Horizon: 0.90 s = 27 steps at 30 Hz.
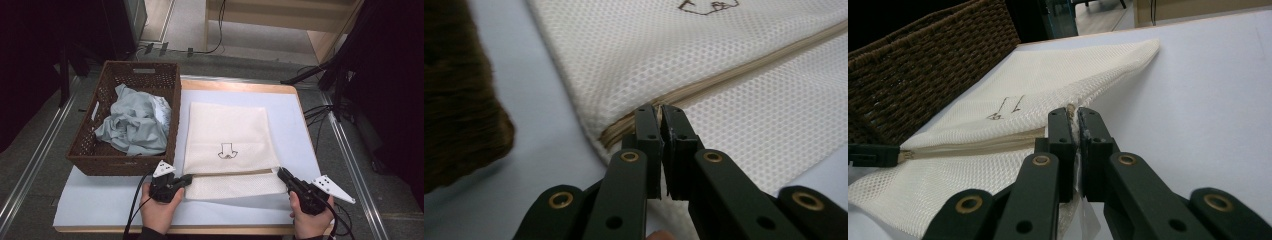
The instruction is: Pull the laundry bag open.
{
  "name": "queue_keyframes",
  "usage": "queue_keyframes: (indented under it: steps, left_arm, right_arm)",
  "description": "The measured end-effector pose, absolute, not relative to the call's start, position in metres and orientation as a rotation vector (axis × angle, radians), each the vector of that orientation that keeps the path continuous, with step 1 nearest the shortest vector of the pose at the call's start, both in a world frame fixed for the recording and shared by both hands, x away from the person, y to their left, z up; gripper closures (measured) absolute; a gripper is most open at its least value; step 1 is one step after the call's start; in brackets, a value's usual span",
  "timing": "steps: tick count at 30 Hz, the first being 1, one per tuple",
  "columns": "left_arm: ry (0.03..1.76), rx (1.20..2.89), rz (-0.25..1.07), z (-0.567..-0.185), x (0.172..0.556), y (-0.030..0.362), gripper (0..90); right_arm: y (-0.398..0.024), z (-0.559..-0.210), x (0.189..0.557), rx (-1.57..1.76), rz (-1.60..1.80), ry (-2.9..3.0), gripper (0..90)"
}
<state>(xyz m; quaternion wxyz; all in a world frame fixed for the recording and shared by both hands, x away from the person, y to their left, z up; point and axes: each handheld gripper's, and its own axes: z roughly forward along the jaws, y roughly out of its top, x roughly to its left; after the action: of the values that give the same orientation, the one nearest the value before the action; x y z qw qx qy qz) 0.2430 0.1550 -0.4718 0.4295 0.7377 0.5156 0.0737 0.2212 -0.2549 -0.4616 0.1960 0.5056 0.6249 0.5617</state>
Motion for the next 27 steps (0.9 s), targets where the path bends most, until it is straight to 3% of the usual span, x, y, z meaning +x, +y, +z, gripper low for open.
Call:
queue_keyframes:
  steps: [27]
  left_arm:
    - [1.317, 1.81, 0.287, -0.463, 0.23, 0.182, 87.7]
  right_arm:
    - [-0.25, -0.471, 0.222, 1.438, 1.562, 1.795, 86.7]
